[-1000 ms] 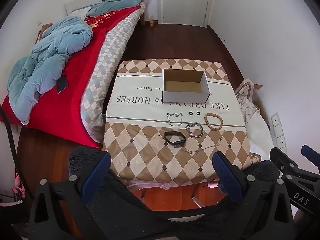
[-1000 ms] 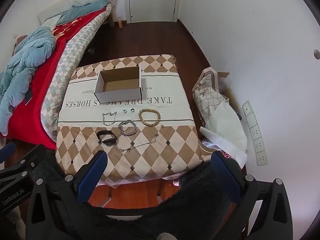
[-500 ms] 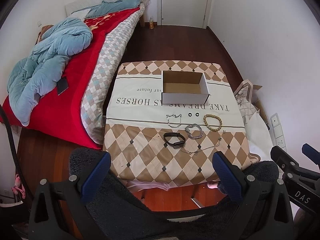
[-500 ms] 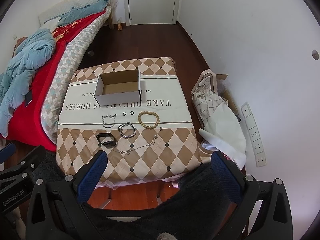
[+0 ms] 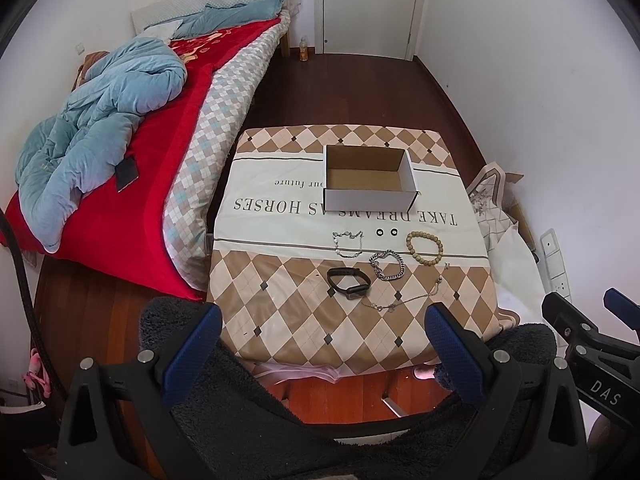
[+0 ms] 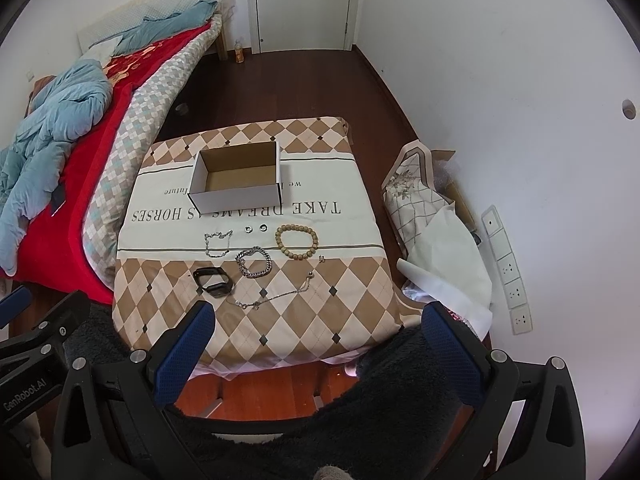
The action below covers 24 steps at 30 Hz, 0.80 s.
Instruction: Organize jewelry
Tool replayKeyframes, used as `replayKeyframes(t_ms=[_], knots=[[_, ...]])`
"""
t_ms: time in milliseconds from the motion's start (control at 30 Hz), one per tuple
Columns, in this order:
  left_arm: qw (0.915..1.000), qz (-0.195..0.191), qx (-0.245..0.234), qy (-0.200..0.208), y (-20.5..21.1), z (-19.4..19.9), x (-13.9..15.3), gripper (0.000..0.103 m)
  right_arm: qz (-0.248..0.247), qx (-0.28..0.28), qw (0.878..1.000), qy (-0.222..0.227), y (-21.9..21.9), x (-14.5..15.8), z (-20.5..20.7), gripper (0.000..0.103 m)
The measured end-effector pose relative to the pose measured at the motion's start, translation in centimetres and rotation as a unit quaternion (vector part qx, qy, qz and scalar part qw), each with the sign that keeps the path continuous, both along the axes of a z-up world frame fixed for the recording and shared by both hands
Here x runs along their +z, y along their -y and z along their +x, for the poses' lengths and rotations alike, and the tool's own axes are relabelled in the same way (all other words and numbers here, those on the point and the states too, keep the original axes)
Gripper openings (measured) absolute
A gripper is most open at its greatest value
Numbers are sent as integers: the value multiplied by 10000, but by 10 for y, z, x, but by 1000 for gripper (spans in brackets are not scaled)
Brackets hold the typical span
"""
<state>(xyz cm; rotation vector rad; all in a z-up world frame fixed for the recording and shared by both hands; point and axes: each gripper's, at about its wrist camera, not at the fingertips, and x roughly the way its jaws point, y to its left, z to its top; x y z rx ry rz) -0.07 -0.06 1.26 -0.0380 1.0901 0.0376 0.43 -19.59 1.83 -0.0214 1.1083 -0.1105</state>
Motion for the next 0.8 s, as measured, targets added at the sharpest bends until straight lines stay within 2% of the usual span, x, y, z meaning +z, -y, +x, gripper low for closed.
replayKeyframes(t_ms=[800], knots=[[10000,-3,18,33,-1,-1,5,103,5,-3,10000,15,0,2,1,103]])
